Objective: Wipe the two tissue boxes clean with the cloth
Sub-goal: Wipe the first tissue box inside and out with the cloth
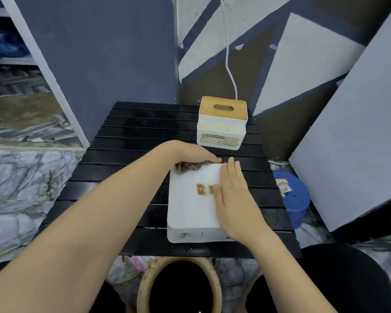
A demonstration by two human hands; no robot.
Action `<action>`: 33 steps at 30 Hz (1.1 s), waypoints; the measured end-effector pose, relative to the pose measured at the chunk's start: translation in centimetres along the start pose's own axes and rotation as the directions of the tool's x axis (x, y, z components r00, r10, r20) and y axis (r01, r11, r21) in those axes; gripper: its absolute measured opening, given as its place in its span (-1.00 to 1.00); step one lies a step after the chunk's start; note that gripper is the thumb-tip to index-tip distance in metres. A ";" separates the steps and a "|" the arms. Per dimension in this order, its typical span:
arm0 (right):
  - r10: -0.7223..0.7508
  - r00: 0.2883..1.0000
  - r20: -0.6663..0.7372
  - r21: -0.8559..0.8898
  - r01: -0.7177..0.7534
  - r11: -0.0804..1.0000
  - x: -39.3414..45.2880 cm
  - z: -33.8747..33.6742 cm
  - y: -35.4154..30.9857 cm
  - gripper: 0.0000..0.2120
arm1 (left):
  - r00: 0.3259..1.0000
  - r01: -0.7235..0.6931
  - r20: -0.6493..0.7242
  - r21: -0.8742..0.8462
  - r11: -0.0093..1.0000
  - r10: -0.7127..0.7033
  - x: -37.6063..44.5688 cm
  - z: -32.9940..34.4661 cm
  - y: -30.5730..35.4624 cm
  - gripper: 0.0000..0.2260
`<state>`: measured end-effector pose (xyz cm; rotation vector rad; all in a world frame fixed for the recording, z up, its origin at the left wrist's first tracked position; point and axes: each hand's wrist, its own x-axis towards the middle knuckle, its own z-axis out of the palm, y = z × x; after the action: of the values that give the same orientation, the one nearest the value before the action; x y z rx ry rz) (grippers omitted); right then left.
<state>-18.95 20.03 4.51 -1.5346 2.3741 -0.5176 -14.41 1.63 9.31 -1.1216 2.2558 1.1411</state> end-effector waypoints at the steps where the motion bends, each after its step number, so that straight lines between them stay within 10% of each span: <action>1: 0.006 1.000 0.002 -0.016 -0.006 1.000 0.0 0.0 0.0 -0.42 | 0.999 -0.015 0.033 -0.043 0.999 0.016 0.3 0.1 0.4 -0.49; 6: 0.041 0.999 -0.016 -0.094 -0.042 0.995 0.0 0.4 0.0 -0.41 | 0.983 -0.079 0.121 -0.395 0.915 0.137 1.2 -0.3 -2.0 -0.78; 11: 0.069 0.997 -0.044 -0.070 -0.071 0.995 0.2 0.7 0.1 -0.42 | 0.983 -0.057 0.037 -0.870 0.489 0.181 2.6 1.1 -6.8 -0.70; 17: 0.085 0.995 -0.052 -0.034 -0.087 0.996 0.3 0.9 0.0 -0.43 | 0.954 -0.275 -0.283 -0.958 0.087 -0.101 1.2 5.0 -8.3 -0.76; 21: 0.084 0.995 -0.062 0.025 -0.083 0.996 0.4 1.0 -0.1 -0.44 | 0.806 -0.434 -0.485 -0.874 0.220 -0.340 -1.6 8.5 -7.8 -0.71; 26: 0.074 0.993 -0.087 0.202 -0.055 0.978 0.4 1.1 0.2 -0.43 | 0.861 -0.359 -0.412 -0.908 0.218 -0.297 -6.4 12.6 -8.5 -0.70; 33: 0.383 0.908 0.170 0.720 -0.380 0.581 0.7 0.2 0.8 -0.46 | 0.849 -0.294 -0.418 -0.882 0.367 -0.324 -9.8 14.2 -8.3 -0.64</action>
<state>-19.79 19.65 4.02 -0.6173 1.9749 -1.1857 -2.15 14.83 2.71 -2.0926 1.7390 2.5654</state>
